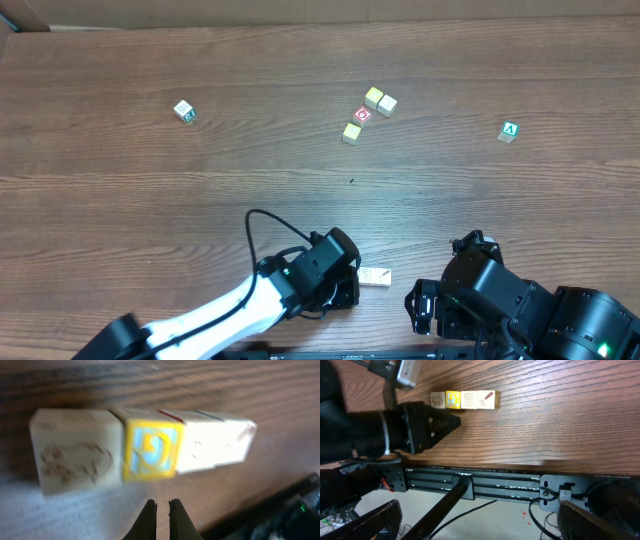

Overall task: Flip 4 blocks
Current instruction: 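Raise the left gripper away from the block row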

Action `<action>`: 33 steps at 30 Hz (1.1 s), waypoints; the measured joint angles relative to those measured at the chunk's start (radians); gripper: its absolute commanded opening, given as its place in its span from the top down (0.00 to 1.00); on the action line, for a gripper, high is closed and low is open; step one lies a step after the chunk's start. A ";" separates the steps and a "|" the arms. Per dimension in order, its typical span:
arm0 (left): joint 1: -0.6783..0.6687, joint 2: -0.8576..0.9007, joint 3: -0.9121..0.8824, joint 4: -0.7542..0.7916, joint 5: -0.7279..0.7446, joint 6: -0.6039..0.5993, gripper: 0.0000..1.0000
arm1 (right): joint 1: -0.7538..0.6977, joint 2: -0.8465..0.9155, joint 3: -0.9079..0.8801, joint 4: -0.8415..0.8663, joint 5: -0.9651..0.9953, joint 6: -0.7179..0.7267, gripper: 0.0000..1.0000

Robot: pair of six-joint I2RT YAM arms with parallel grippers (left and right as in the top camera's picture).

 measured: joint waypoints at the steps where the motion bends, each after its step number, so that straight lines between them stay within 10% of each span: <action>1: -0.007 -0.017 0.000 -0.010 -0.001 0.001 0.96 | 0.000 0.000 0.000 0.000 0.000 0.000 0.00; 33: 0.158 -0.139 0.000 -0.233 -0.283 0.029 0.96 | 0.000 0.000 0.000 0.004 0.000 0.000 0.00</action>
